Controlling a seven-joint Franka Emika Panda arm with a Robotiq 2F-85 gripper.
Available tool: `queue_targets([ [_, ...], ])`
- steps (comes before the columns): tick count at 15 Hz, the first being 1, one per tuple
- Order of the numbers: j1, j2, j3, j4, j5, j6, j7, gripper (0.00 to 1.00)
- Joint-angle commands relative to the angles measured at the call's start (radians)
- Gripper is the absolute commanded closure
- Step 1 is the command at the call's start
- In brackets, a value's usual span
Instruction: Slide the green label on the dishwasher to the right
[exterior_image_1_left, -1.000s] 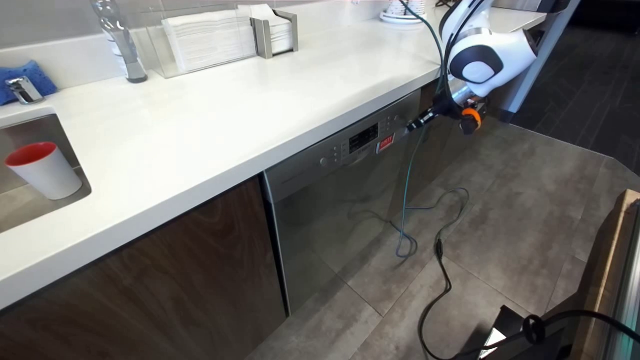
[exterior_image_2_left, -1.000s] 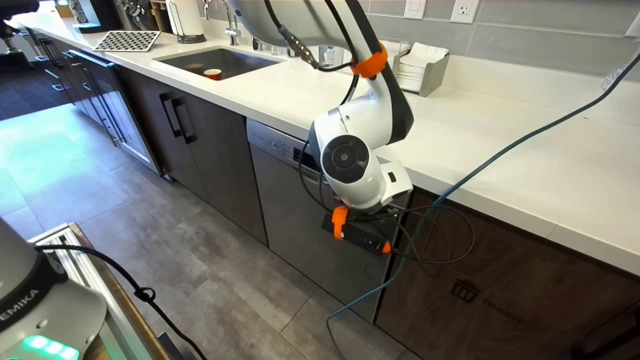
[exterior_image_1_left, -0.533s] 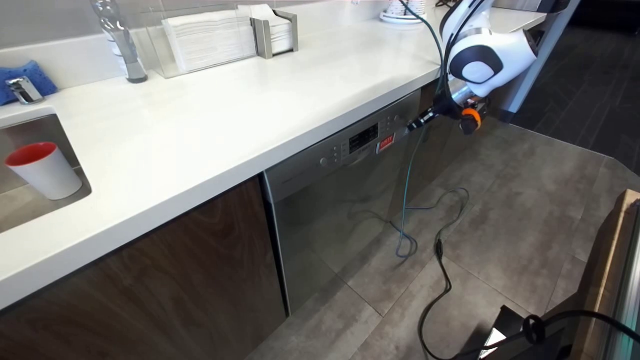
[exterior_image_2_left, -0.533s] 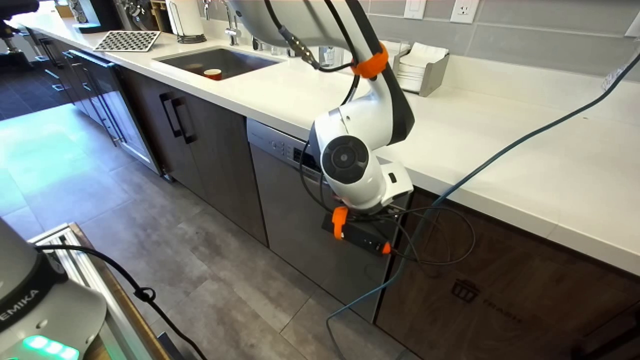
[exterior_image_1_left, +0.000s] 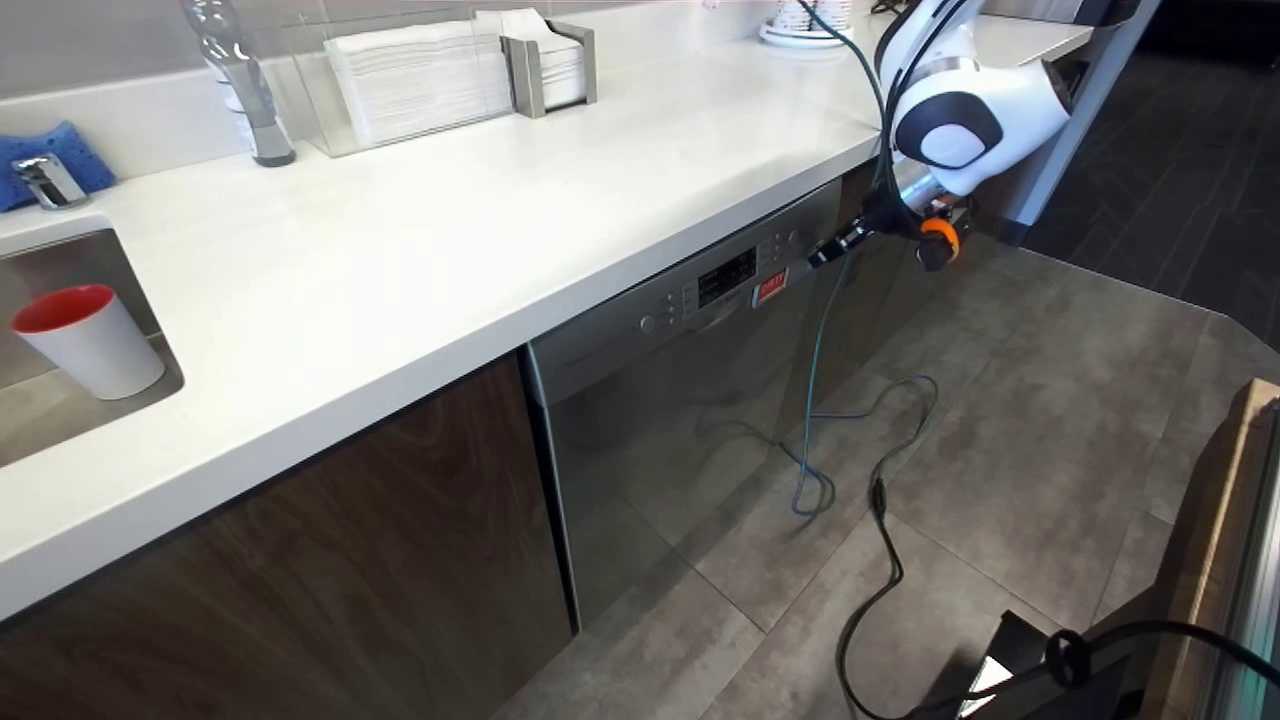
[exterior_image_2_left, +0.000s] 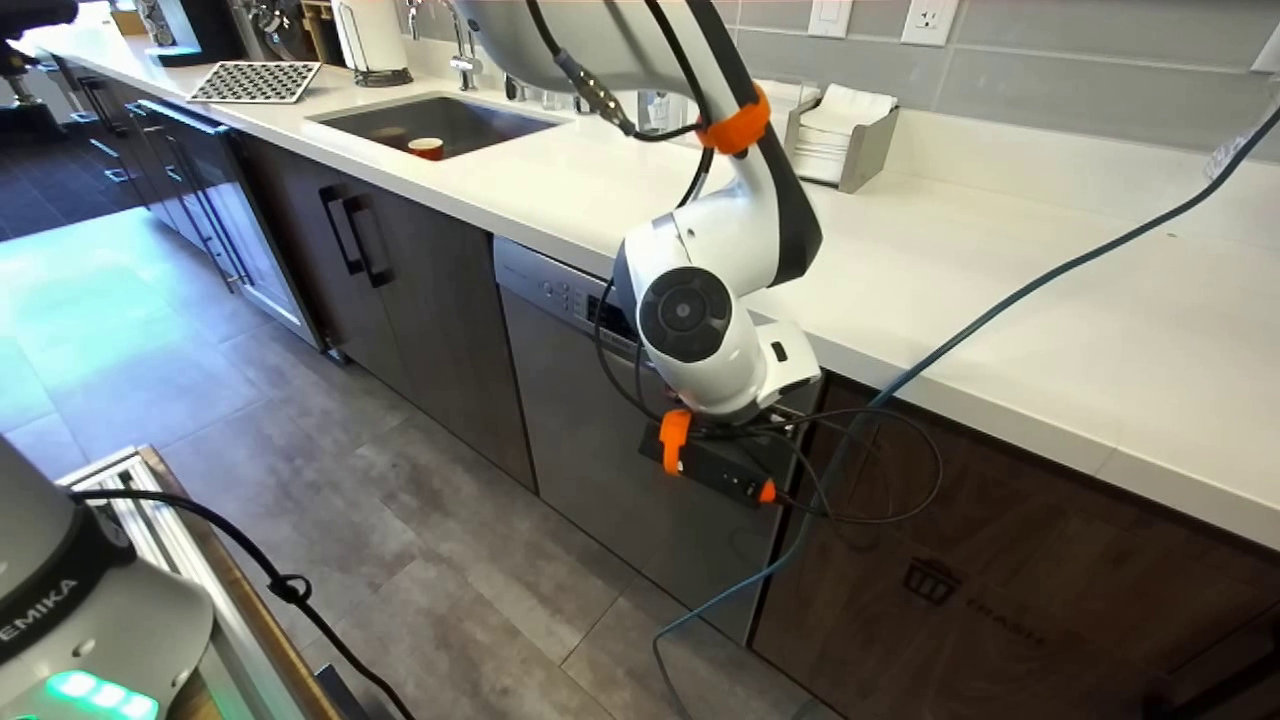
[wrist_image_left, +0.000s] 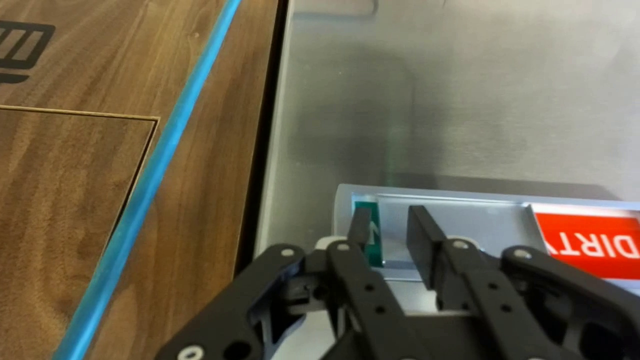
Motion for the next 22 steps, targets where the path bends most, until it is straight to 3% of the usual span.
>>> queue_targets([
  [1, 0.005, -0.018, -0.026, 0.015, 0.028, 0.037, -0.013, 0.39],
  [7, 0.022, -0.058, -0.037, -0.040, 0.043, 0.043, -0.023, 0.02],
  [15, 0.029, -0.170, -0.091, -0.134, -0.025, 0.160, 0.022, 0.00],
  [22, 0.023, -0.251, -0.044, -0.264, -0.195, 0.159, 0.167, 0.00],
])
